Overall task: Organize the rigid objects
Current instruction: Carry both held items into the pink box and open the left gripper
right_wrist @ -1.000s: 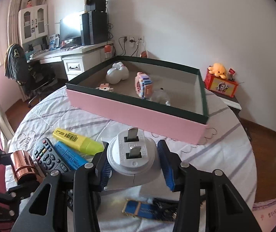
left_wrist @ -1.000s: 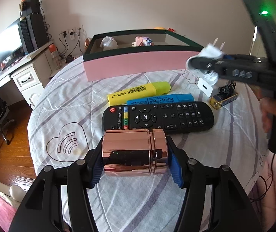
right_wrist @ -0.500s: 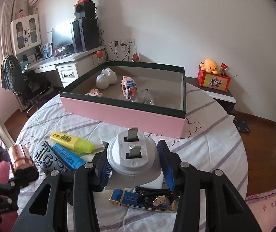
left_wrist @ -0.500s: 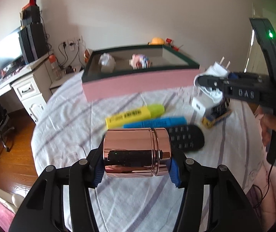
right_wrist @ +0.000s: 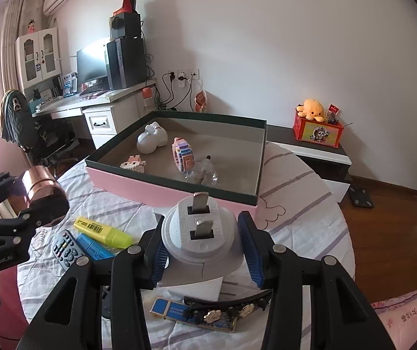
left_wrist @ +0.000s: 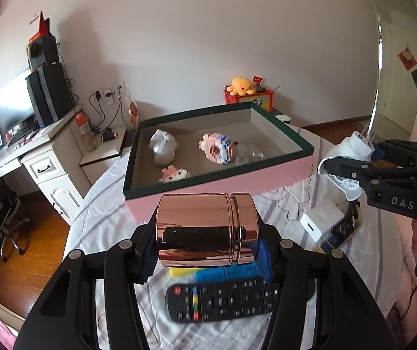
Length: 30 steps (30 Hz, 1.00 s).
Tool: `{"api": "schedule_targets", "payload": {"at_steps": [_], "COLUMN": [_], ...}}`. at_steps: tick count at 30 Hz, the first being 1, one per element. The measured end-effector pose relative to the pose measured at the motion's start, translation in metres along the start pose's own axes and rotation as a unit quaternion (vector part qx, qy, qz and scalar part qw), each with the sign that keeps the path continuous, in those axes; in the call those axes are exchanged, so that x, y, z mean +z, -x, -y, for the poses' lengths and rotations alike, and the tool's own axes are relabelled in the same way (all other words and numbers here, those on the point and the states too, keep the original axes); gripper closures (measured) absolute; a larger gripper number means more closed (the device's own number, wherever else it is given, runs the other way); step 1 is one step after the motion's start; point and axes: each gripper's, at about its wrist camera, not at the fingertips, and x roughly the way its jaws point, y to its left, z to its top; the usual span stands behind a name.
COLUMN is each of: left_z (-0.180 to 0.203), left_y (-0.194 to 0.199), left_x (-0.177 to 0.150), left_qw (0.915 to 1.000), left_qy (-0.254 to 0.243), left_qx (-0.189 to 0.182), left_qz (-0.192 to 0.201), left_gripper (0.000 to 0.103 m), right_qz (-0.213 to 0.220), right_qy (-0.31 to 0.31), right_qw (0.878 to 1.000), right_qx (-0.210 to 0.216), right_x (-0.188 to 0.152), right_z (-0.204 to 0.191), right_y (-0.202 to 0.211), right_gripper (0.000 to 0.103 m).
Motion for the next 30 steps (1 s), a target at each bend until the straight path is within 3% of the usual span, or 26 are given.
{"api": "schedule_targets", "payload": {"at_steps": [7, 19, 25, 30], "left_z": [0.005, -0.006, -0.022, -0.035], "left_y": [-0.018, -0.085, -0.131, -0.175], "left_x": [0.025, 0.092, 0.122, 0.135], "left_qw": [0.9999, 0.9988, 0.998, 0.9958], "left_qy": [-0.015, -0.048, -0.044, -0.039], "left_qx": [-0.001, 0.002, -0.028, -0.028], "left_qz": [0.007, -0.003, -0.036, -0.078], "left_gripper": [0.049, 0.049, 0.048, 0.048], "right_qz": [0.007, 0.004, -0.028, -0.061], "right_qy": [0.014, 0.052, 0.056, 0.056], "right_qw": [1.0, 0.999, 0.998, 0.997], "right_qx": [0.002, -0.006, -0.002, 0.001], "right_x": [0.018, 0.081, 0.104, 0.117], "right_z": [0.003, 0.016, 0.028, 0.034], "right_y": [-0.009, -0.056, -0.099, -0.135], "right_gripper": [0.057, 0.057, 0.057, 0.056]}}
